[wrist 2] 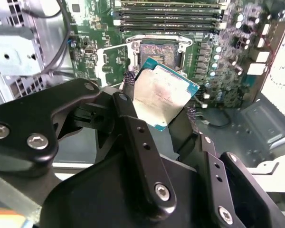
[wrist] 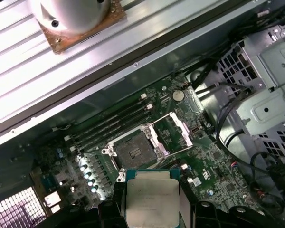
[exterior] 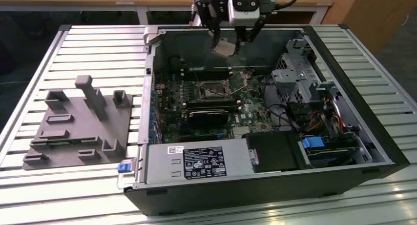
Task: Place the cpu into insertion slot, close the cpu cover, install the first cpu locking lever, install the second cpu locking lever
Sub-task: 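Place the cpu into insertion slot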
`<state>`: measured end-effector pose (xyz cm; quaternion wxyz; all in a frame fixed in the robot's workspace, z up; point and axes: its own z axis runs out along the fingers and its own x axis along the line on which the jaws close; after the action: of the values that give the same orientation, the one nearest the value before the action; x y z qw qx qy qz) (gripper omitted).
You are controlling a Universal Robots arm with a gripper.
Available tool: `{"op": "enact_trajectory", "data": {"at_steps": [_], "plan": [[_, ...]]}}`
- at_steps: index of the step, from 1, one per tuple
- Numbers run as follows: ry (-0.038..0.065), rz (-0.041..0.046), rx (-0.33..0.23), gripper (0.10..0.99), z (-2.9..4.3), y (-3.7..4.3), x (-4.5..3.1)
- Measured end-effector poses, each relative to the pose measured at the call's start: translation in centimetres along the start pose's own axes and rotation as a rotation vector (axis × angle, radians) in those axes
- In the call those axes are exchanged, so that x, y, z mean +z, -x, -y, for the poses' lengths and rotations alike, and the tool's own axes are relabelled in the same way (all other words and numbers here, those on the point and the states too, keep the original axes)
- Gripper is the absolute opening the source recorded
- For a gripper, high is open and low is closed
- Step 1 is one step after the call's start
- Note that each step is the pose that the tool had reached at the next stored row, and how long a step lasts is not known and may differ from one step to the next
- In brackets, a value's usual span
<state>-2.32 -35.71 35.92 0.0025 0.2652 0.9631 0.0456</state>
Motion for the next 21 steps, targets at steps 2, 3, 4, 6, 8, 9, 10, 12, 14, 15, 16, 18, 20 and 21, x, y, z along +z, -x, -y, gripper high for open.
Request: {"op": "enact_trajectory", "data": {"at_steps": [2,3,4,6,8,9,10,12,14,15,16,18,20,21], "plan": [[0.001,0.0023,0.026,0.537,0.0,0.0,0.02],[0.001,0.0035,0.039,0.537,0.0,0.0,0.03],[0.001,0.0046,0.051,0.537,0.0,0.0,0.03],[0.002,0.0067,0.075,0.537,0.0,0.0,0.04],[0.002,0.0089,0.099,0.537,0.0,0.0,0.05],[0.002,0.0099,0.11,0.537,0.0,0.0,0.06],[0.002,0.0108,0.121,0.537,0.0,0.0,0.06],[0.003,0.0129,0.144,0.537,0.0,0.0,0.07],[0.003,0.0149,0.166,0.537,0.01,0.0,0.09],[0.003,0.0159,0.177,0.537,0.01,0.0,0.09],[0.004,0.0168,0.187,0.537,0.01,0.0,0.1],[0.004,0.0187,0.209,0.537,0.01,0.0,0.11],[0.005,0.0209,0.234,0.537,0.01,0.0,0.13],[0.005,0.0219,0.245,0.537,0.01,0.0,0.14]]}}
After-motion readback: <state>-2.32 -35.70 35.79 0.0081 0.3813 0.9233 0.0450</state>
